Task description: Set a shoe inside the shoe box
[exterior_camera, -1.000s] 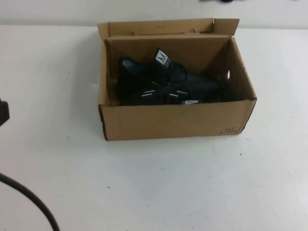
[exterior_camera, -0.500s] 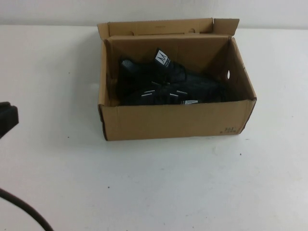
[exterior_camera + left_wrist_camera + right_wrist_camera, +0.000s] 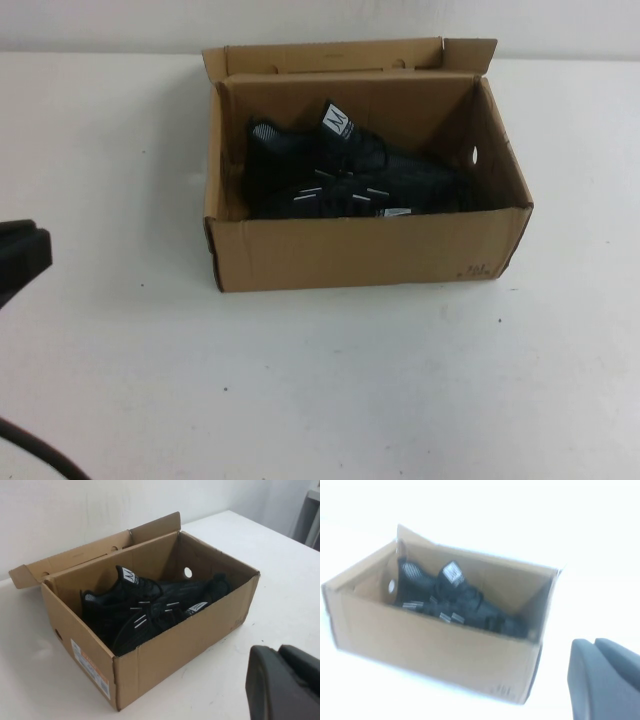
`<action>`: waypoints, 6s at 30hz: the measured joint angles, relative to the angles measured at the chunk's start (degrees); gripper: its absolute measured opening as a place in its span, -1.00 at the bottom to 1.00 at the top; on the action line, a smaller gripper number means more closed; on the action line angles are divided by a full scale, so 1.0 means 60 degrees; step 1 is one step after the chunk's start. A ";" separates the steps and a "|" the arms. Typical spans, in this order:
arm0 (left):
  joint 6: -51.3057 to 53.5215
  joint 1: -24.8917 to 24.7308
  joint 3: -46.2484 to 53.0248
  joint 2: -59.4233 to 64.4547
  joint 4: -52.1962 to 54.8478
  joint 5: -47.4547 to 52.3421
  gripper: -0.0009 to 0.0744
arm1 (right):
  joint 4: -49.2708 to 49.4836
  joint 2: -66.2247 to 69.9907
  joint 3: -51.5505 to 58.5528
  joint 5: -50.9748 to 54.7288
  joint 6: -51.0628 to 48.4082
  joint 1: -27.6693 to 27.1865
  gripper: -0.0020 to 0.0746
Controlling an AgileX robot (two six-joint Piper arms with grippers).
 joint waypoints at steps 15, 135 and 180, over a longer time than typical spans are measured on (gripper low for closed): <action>0.0000 -0.0024 0.0000 0.0000 -0.0017 0.0018 -0.98 | 0.0324 -0.0645 0.1207 -0.0485 0.0016 0.0000 -0.99; -0.9254 -0.0456 0.7964 -0.5576 0.8229 -0.4154 -0.98 | 0.0371 -0.2203 0.1207 -0.0271 0.0016 -0.0634 -0.99; -0.9254 -0.0450 0.7964 -0.5576 0.8242 -0.4154 -0.98 | -0.2499 -0.4013 0.4973 0.0096 0.4939 -0.1525 -0.99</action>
